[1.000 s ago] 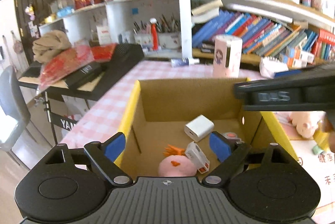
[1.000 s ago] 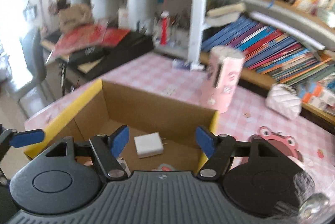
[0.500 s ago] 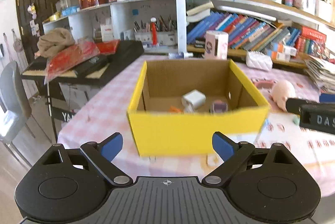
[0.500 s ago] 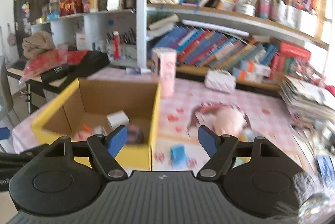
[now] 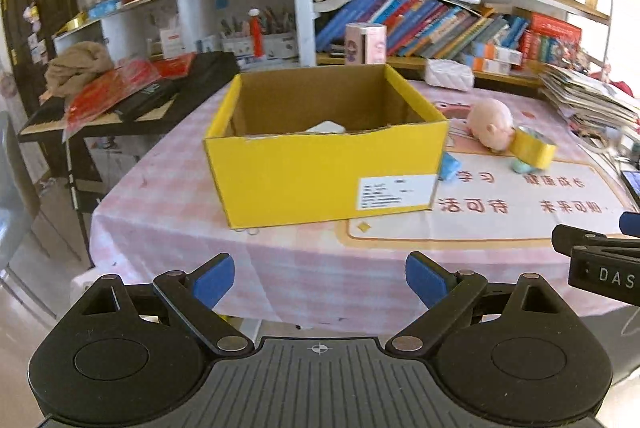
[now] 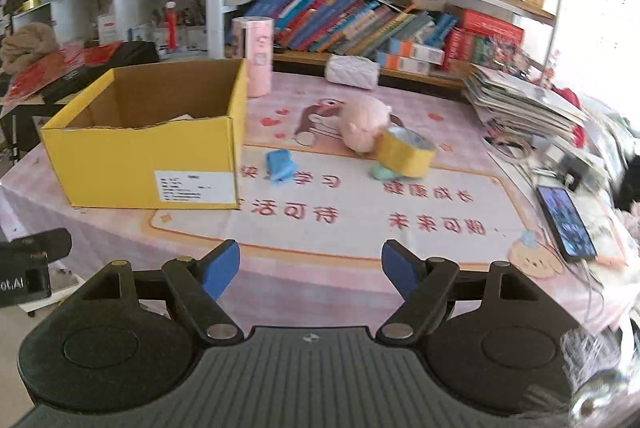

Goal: Organize objects
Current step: 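Withdraw both open tools from the box back over the table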

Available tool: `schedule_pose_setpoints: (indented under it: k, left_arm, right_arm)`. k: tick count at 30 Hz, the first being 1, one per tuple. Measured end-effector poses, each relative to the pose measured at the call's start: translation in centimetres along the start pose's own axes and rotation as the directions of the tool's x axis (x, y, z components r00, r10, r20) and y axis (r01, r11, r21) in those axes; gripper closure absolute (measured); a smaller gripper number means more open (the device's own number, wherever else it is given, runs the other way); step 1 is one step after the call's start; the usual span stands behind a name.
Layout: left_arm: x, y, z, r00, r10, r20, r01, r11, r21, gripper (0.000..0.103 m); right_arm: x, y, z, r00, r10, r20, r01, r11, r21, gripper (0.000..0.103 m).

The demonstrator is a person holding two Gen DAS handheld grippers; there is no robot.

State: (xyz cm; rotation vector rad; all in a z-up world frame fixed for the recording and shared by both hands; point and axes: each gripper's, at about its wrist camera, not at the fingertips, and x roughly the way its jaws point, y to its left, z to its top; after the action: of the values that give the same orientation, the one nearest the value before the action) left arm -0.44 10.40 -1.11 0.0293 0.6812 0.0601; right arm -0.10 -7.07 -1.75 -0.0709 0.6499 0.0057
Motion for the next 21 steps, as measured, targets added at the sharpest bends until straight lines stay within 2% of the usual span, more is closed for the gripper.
schedule_pose_setpoints:
  k: [8,21]
  left_arm:
    - [1.1,-2.7,-0.1,0.998,-0.058,-0.033,0.059,0.998,0.030,0.008]
    - [3.4,-9.9,1.6,0.989,-0.135,-0.056,0.141,0.982,0.128,0.008]
  right_arm:
    - [-0.3,-2.5,-1.1,0.998,-0.049,-0.026,0.050,0.998,0.028,0.024]
    - [1.7,-8.7,-1.2,0.990,-0.119,-0.078,0.126,0.987,0.096,0.023]
